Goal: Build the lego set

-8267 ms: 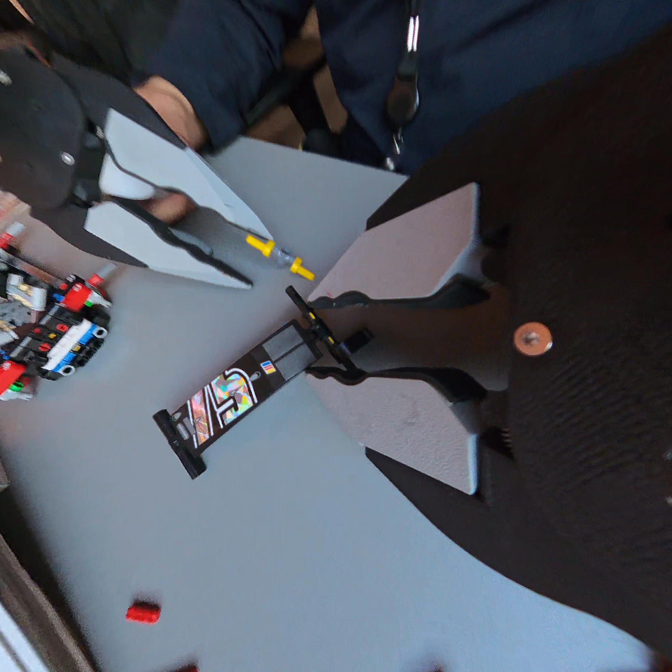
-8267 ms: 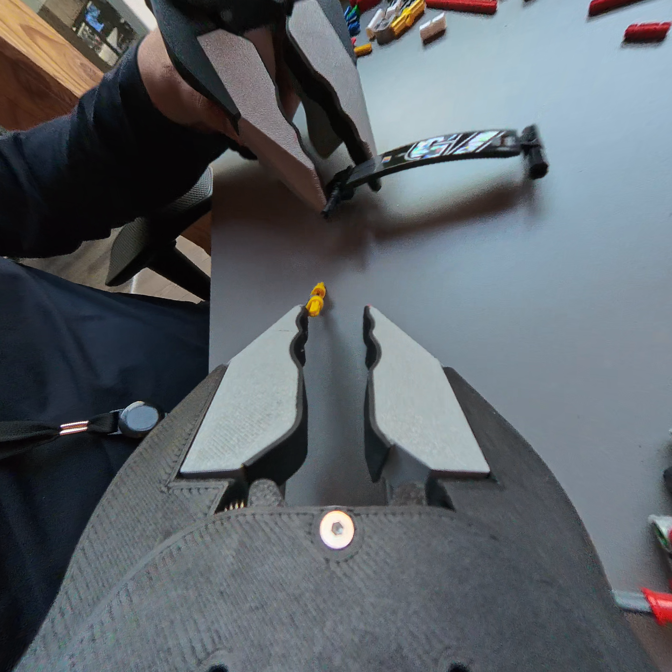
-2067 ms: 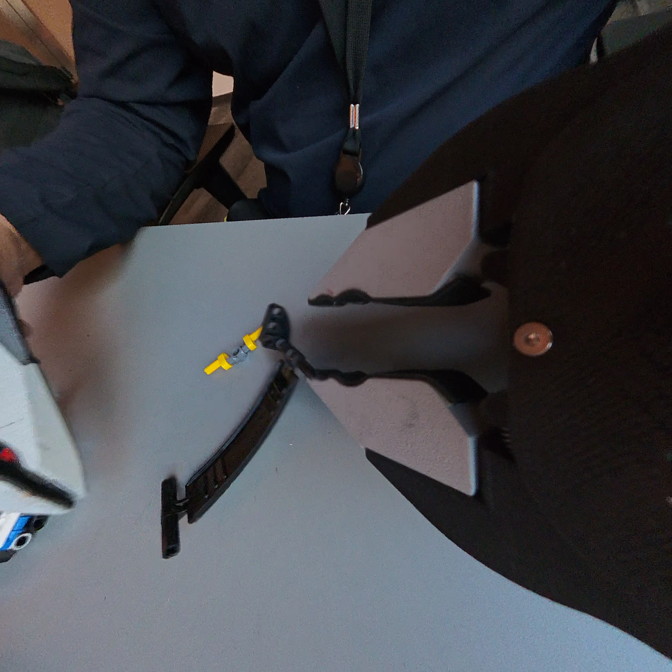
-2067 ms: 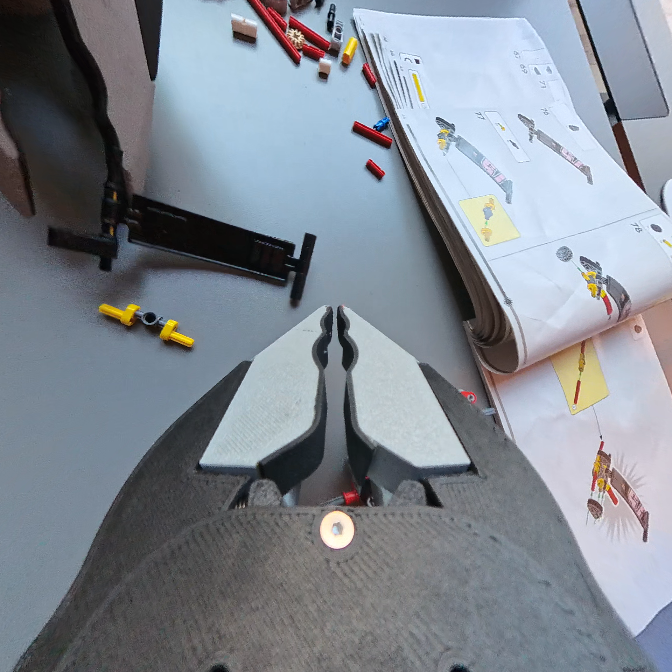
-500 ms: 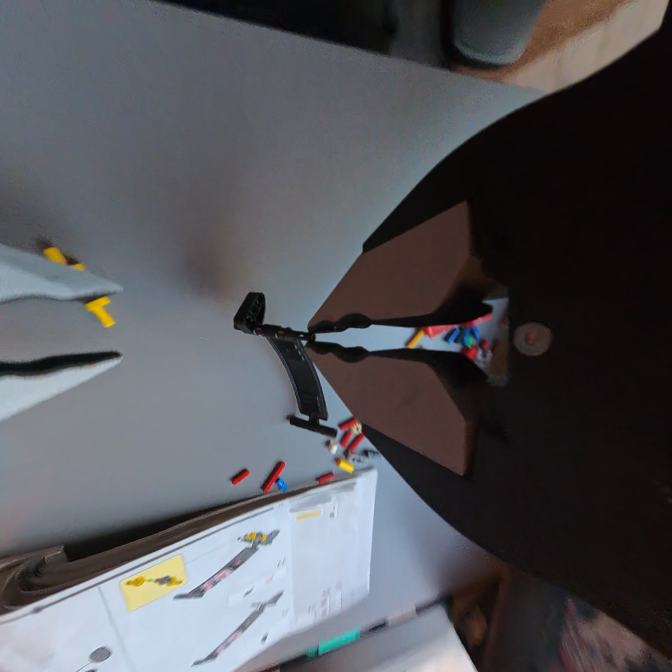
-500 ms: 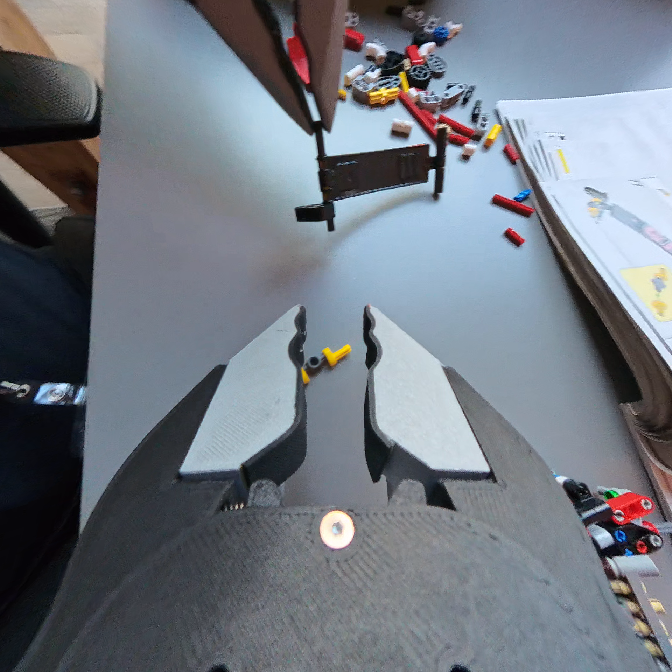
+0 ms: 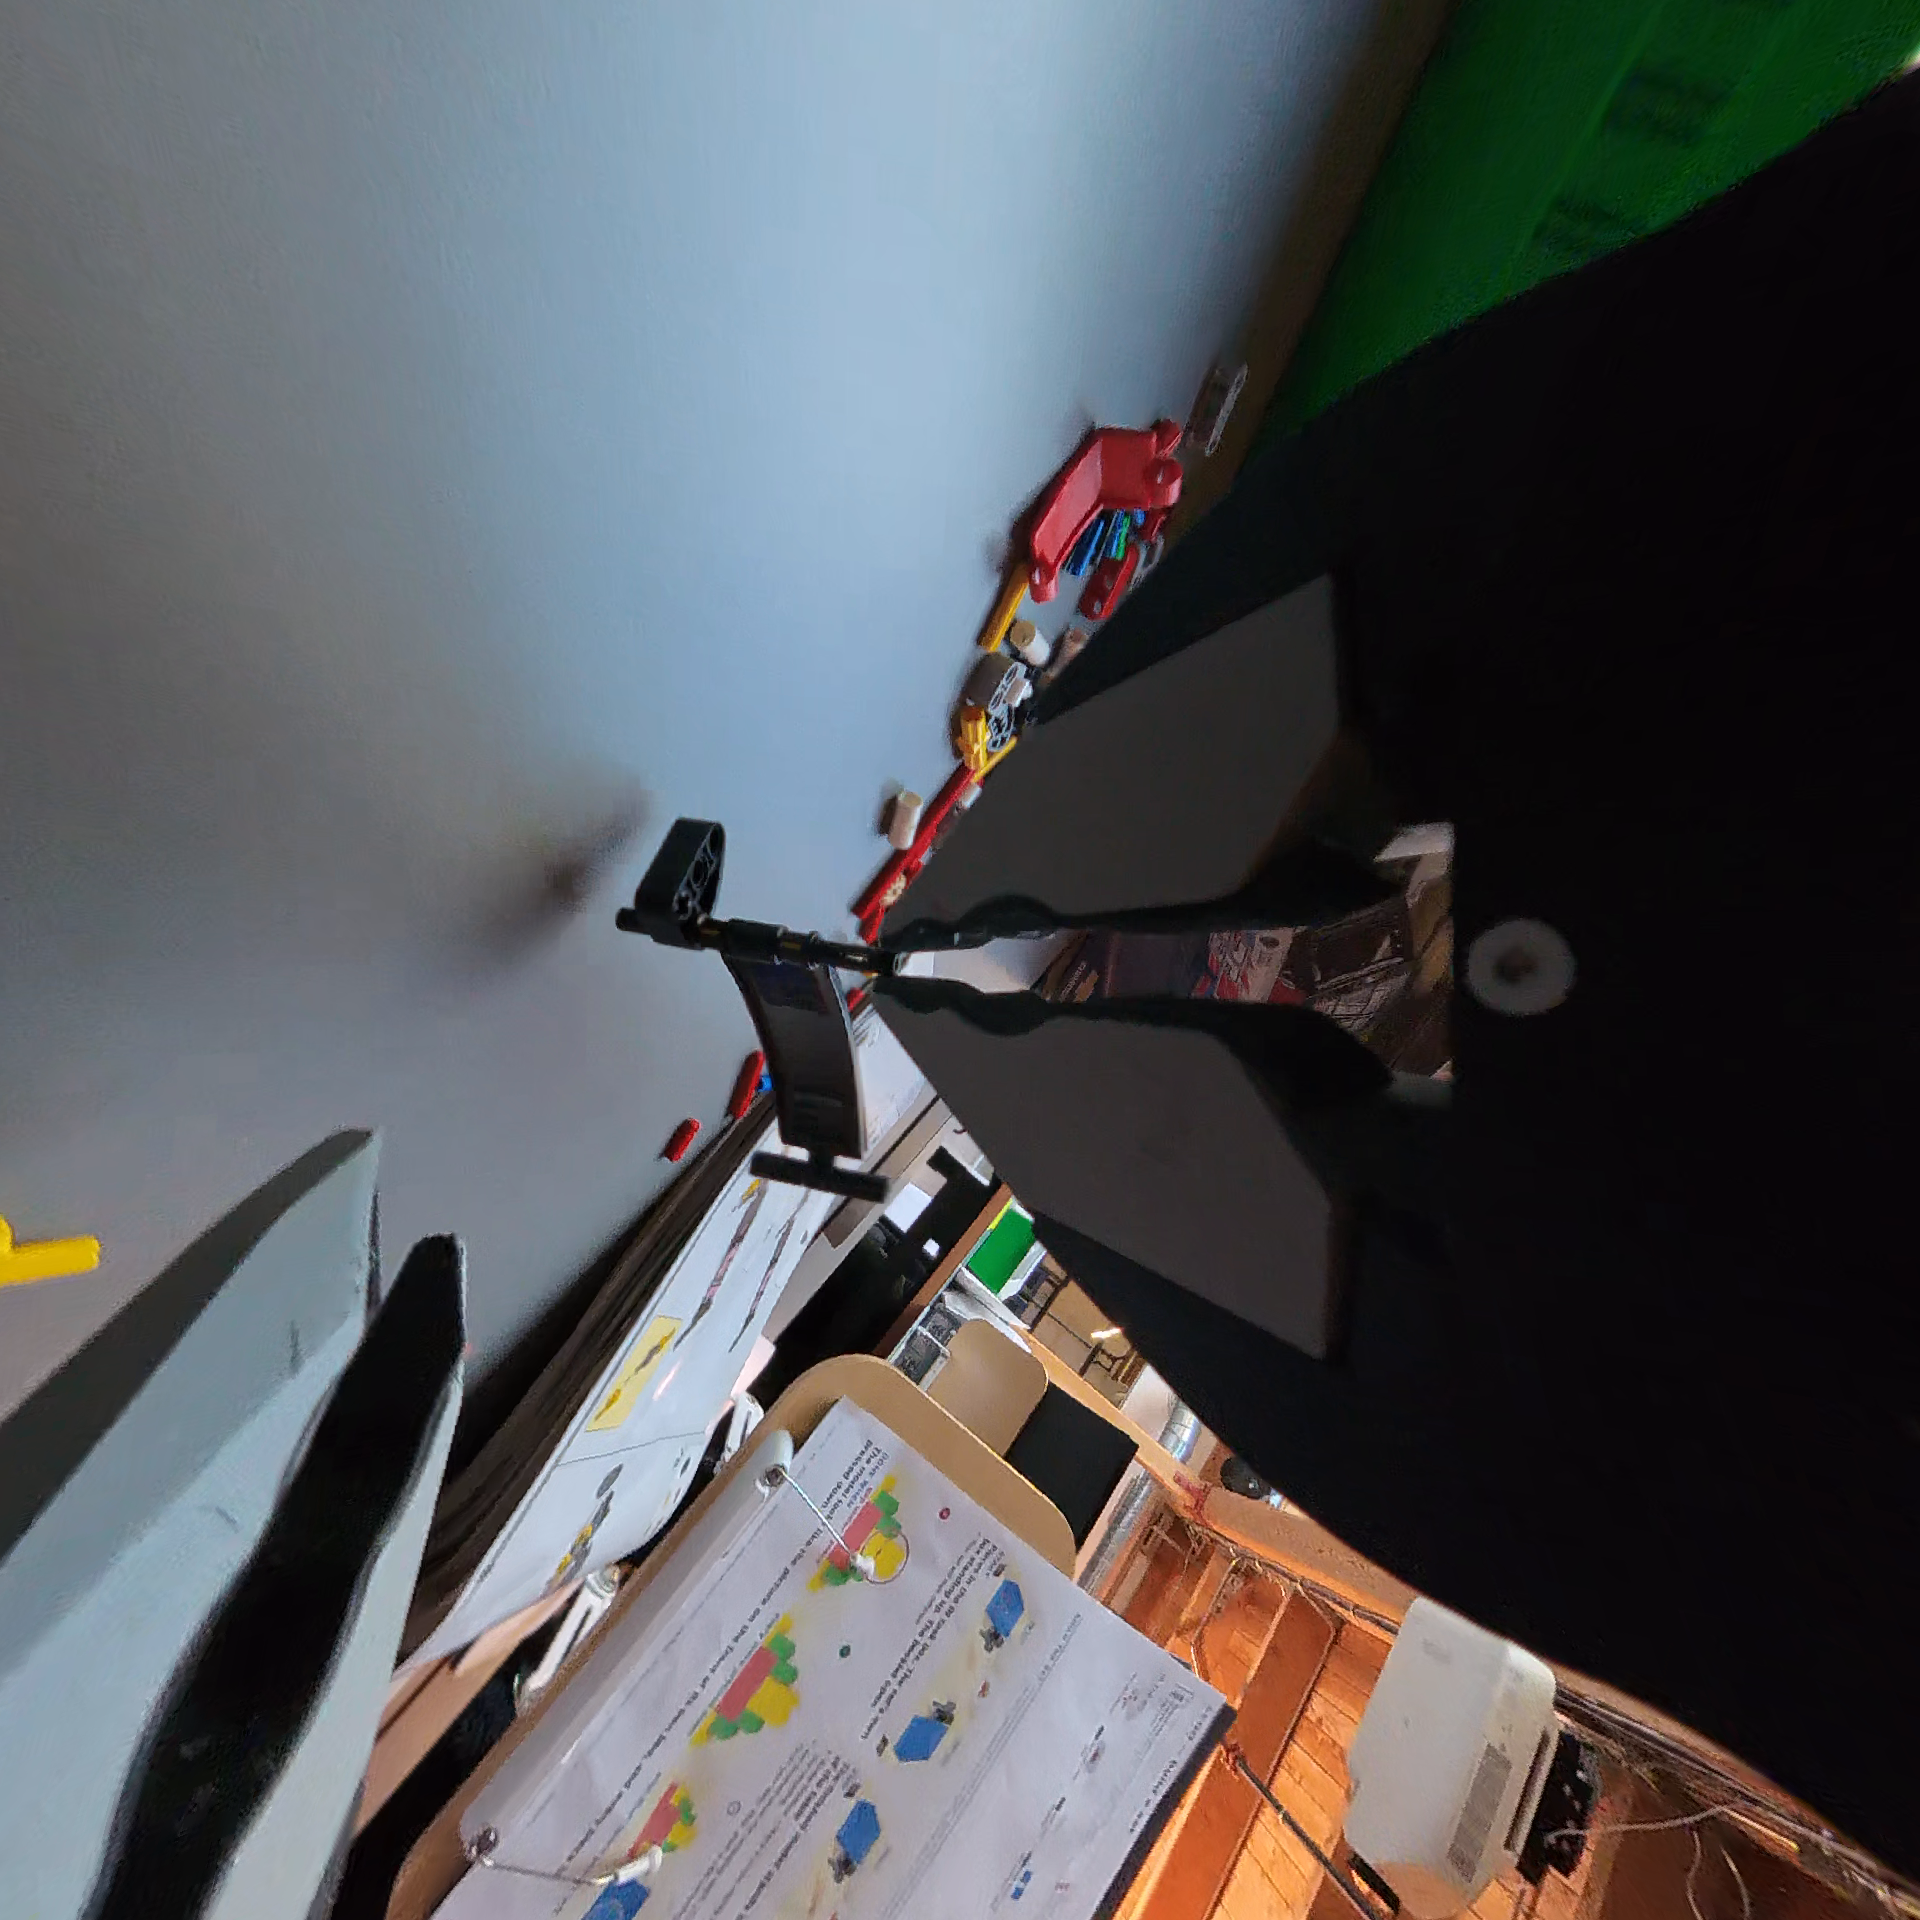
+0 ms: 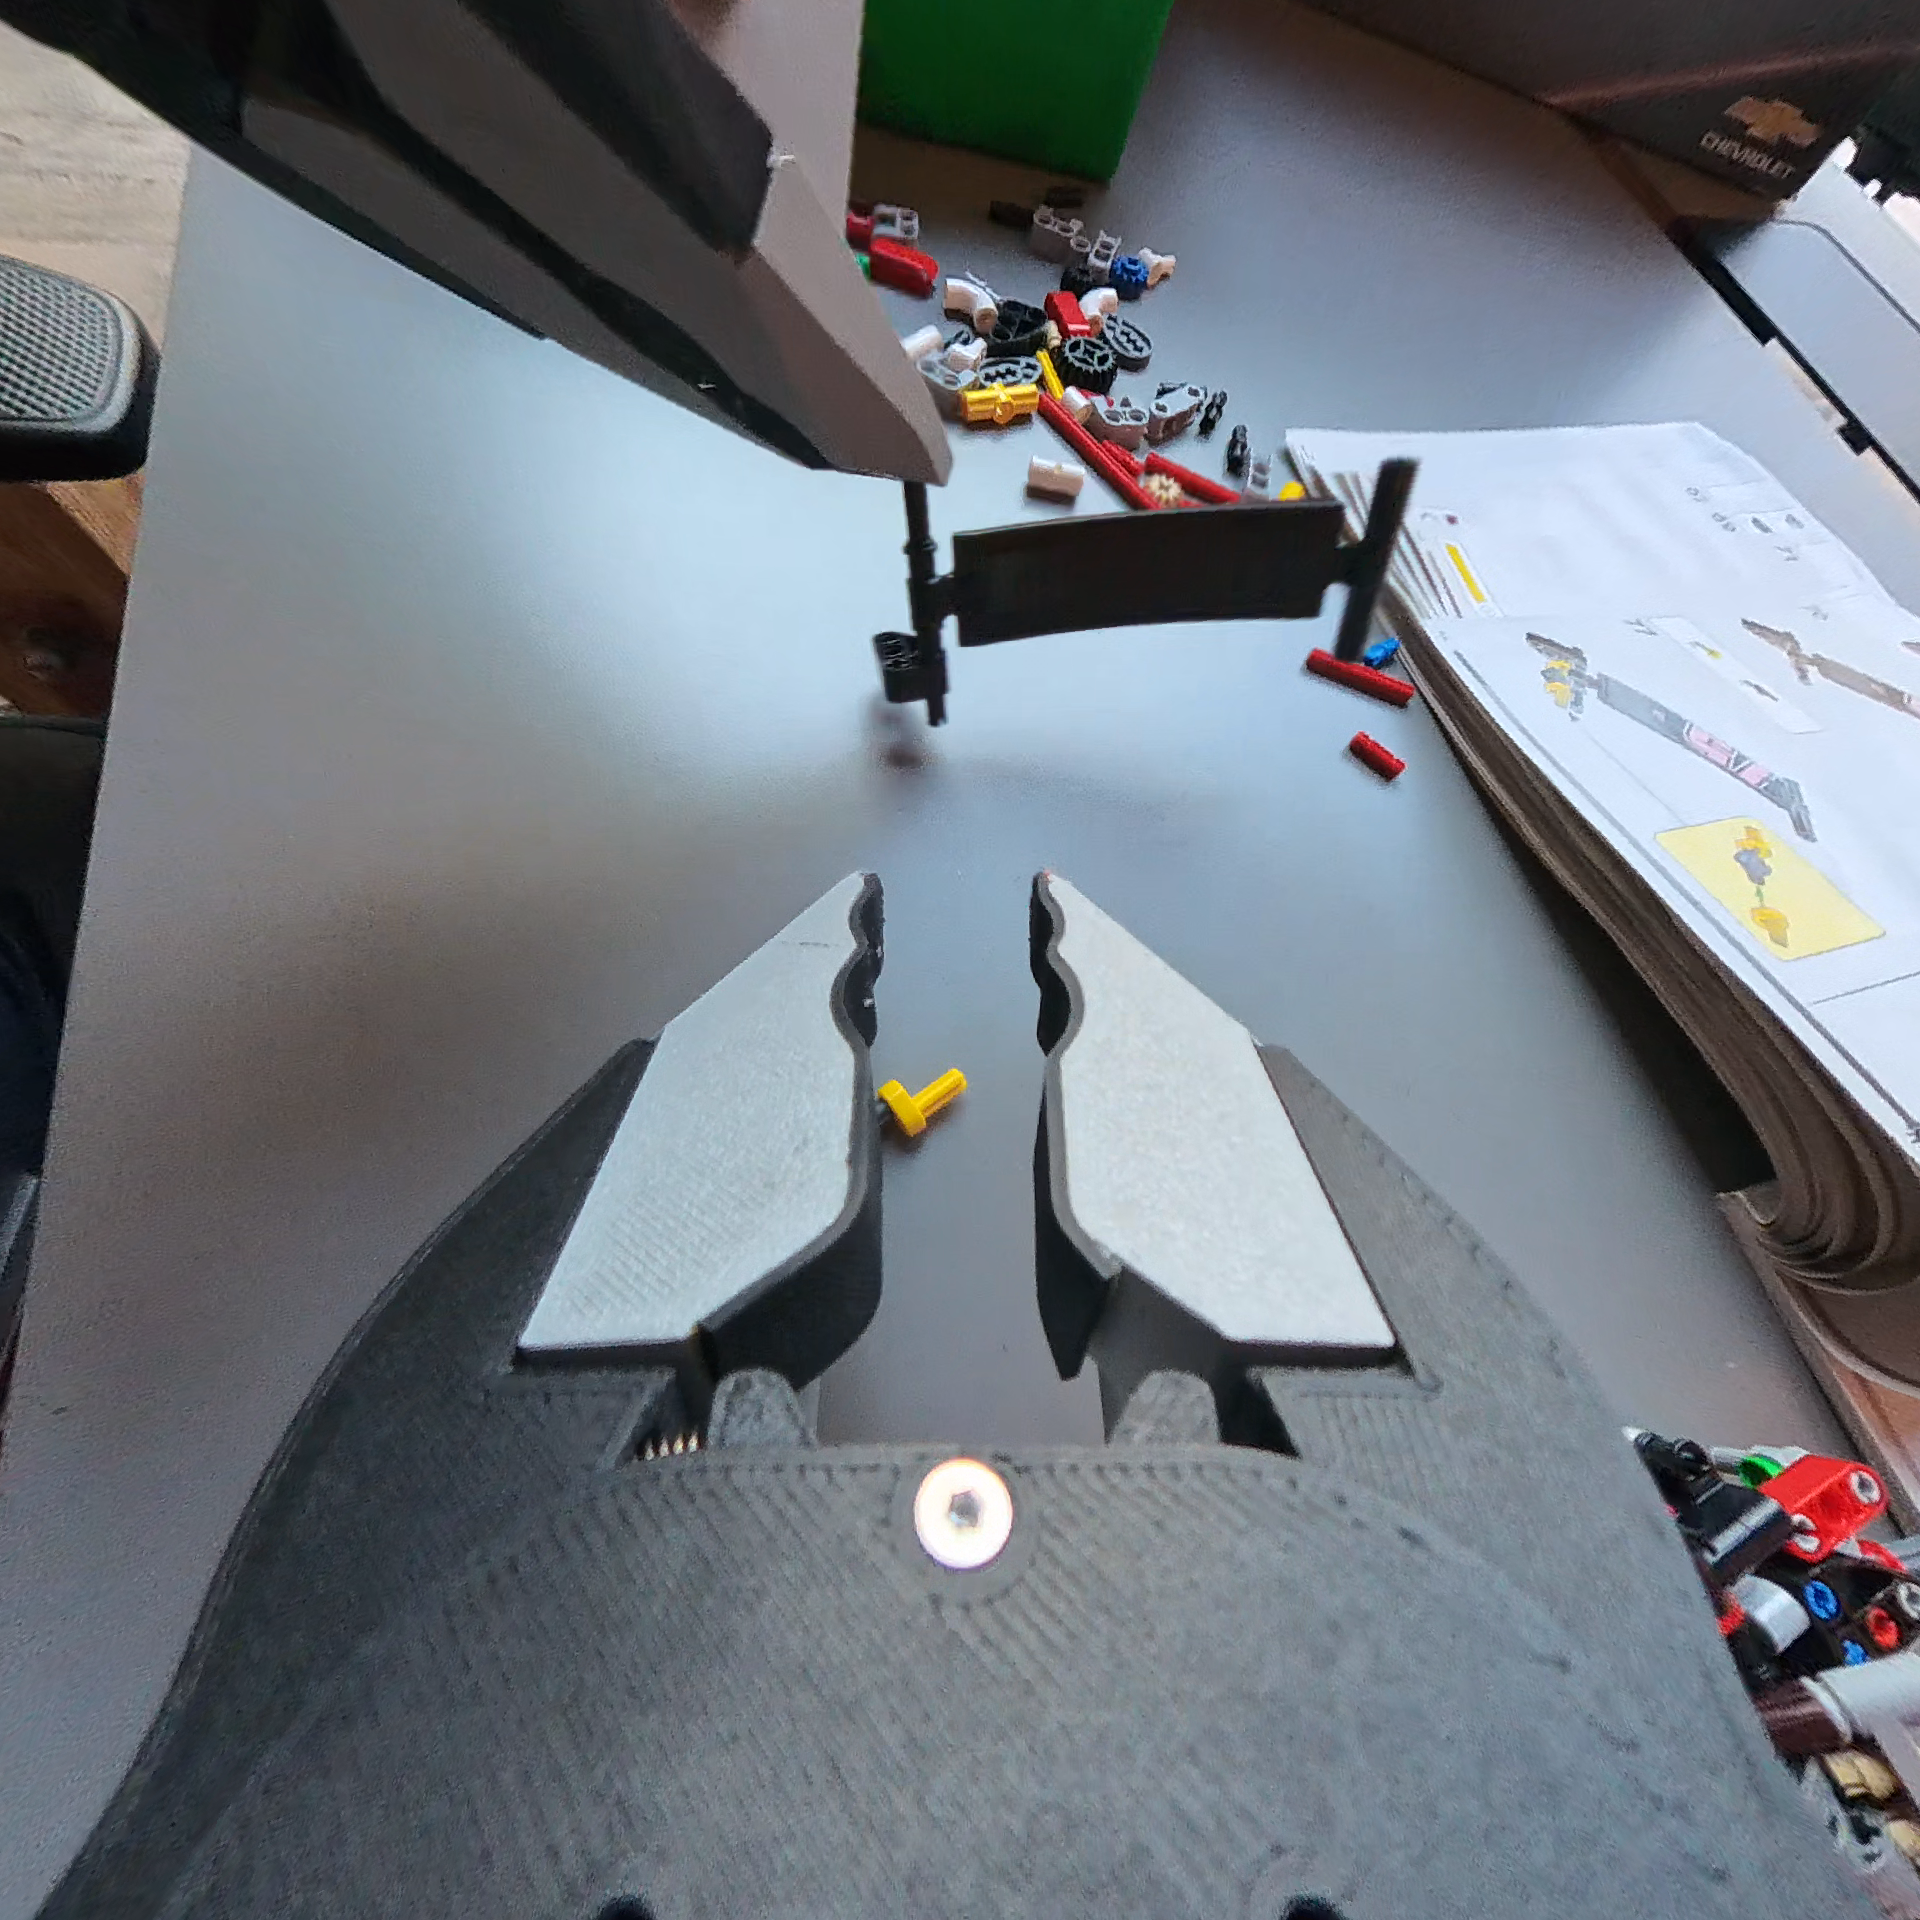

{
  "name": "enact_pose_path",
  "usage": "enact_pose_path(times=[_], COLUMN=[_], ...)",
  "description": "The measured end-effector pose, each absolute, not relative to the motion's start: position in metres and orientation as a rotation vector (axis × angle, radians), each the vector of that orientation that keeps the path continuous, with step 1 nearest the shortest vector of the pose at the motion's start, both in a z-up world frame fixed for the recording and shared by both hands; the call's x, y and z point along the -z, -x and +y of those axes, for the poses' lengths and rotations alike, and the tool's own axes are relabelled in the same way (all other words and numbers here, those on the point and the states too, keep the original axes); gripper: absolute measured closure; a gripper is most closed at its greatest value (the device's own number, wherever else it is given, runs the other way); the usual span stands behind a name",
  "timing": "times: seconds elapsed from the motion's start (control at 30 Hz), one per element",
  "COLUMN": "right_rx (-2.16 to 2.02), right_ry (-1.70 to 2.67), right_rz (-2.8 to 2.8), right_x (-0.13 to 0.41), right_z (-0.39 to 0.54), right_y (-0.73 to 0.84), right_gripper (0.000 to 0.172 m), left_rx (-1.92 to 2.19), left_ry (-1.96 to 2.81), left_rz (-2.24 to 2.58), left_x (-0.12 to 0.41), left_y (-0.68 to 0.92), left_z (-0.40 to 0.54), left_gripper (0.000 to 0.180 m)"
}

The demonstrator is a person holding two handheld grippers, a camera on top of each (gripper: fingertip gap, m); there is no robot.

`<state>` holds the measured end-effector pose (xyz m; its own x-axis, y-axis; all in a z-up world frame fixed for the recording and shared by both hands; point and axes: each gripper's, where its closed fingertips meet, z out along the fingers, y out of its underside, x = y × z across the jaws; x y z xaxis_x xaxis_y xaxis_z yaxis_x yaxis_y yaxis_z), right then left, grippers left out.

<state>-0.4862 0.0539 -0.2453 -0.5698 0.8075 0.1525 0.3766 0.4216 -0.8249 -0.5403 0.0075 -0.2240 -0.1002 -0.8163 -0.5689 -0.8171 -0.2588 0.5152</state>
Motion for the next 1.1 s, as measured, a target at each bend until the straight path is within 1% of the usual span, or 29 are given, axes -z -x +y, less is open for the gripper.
enact_pose_path(times=[0.03, 0.07, 0.4, 0.53, 0.7, 0.73, 0.8, 0.9, 0.97, 1.03, 1.07, 1.1], right_rx=[-1.039, -1.034, -0.97, -1.017, -1.122, -1.138, -1.139, -1.095, -1.059, -1.059, -1.069, -1.082], right_ry=[1.006, 1.018, 1.088, 1.19, 1.215, 1.217, 1.216, 1.203, 1.215, 1.22, 1.219, 1.223], right_rz=[-2.143, -2.148, -2.049, -2.003, -1.998, -2.021, -2.063, -2.095, -2.122, -2.126, -2.122, -2.114], right_x=[0.248, 0.249, 0.247, 0.245, 0.24, 0.242, 0.246, 0.251, 0.256, 0.256, 0.255, 0.254], right_z=[0.055, 0.057, 0.079, 0.091, 0.095, 0.093, 0.09, 0.091, 0.093, 0.094, 0.094, 0.094], right_y=[0.486, 0.486, 0.494, 0.498, 0.503, 0.502, 0.501, 0.5, 0.498, 0.497, 0.497, 0.498], right_gripper=[0.146, 0.145, 0.141, 0.123, 0.113, 0.114, 0.122, 0.126, 0.14, 0.147, 0.147, 0.143], left_rx=[-1.339, -1.36, -1.56, -1.578, -1.637, -1.636, -1.638, -1.622, -1.621, -1.647, -1.664, -1.681], left_ry=[2.111, 2.101, 1.892, 1.746, 1.498, 1.475, 1.444, 1.417, 1.443, 1.451, 1.434, 1.407], left_rz=[1.923, 1.938, 2.119, 2.205, 2.281, 2.287, 2.281, 2.252, 2.226, 2.175, 2.148, 2.123], left_x=[0.226, 0.227, 0.227, 0.23, 0.229, 0.23, 0.229, 0.229, 0.229, 0.225, 0.222, 0.219], left_y=[0.54, 0.54, 0.533, 0.526, 0.512, 0.51, 0.506, 0.5, 0.504, 0.509, 0.511, 0.512], left_z=[0.007, 0.007, 0.019, 0.023, 0.029, 0.029, 0.029, 0.029, 0.028, 0.028, 0.029, 0.029], left_gripper=[0.174, 0.178, 0.178, 0.179, 0.179, 0.179, 0.179, 0.179, 0.179, 0.179, 0.179, 0.179])
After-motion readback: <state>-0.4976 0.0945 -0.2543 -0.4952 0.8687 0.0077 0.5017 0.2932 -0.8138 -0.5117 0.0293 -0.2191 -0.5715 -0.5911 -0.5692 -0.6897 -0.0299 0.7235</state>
